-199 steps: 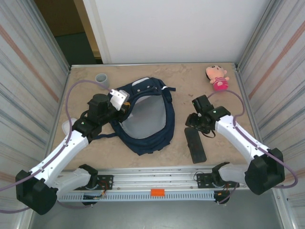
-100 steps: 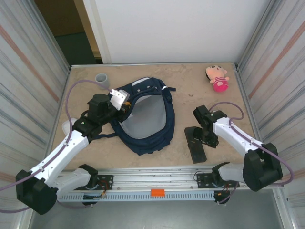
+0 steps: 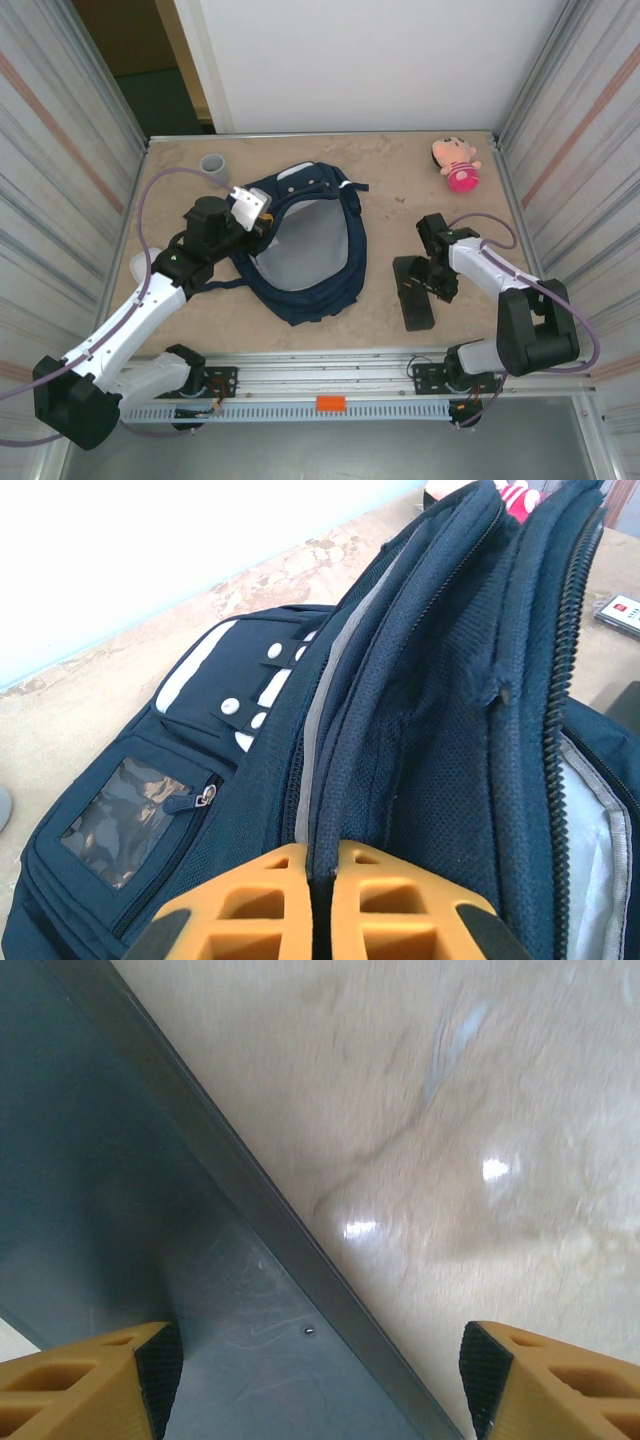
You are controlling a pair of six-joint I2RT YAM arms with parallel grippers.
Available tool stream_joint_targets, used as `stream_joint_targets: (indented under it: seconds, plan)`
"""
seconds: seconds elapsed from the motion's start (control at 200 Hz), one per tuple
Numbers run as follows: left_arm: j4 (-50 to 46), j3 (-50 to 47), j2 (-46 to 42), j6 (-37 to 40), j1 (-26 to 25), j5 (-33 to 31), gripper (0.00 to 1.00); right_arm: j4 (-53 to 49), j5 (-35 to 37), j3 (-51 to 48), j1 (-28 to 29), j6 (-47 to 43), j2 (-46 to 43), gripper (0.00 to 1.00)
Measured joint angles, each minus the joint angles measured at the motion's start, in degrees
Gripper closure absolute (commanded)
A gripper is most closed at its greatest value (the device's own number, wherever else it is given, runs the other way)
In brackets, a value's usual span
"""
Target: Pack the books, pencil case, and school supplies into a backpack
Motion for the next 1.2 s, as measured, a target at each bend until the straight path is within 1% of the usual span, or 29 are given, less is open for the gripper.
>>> stream_joint_targets:
  seconds: [0.085,0.155,0.321,0.451,0.661,0.827,0.967,1.072,1.203]
  plan:
    - [0.0,0.0,0.0,0.0,0.0,0.0,1.0,0.76,-0.09,1.11,-2.16,-1.55,0.5,0.25]
    - [0.0,0.0,0.0,0.0,0.0,0.02,1.0,0.04,0.31,3.17,-2.4,-3.17,0.46,0.23]
    - [0.0,0.0,0.0,-0.02,0.0,0.02,1.0,-3.32,1.42,8.61,0.42,-7.82,-1.36,0.14]
    - [0.0,0.0,0.0,-0.02,0.0,0.02,1.0,-6.29,2.82,9.09,3.8,-9.46,-2.69,0.09]
    - [0.0,0.0,0.0,-0.02,0.0,0.02,1.0,-6.88,2.84,8.28,6.54,-10.51,-1.81,0.06]
    - [-0.04,0.0,0.0,-0.02,0.0,0.02,1.0,-6.75,2.82,8.24,7.58,-10.73,3.13,0.05]
    - [-0.31,0.0,-0.22,0.0,0.0,0.0,1.0,-6.73,4.55,8.24,7.58,-10.67,6.01,0.06]
    - [-0.42,0.0,-0.28,0.0,0.0,0.0,1.0,-6.45,5.68,8.22,6.91,-10.49,6.27,0.06]
    - [-0.42,0.0,-0.31,0.0,0.0,-0.02,1.0,-5.29,5.77,8.17,3.37,-10.05,6.27,0.06]
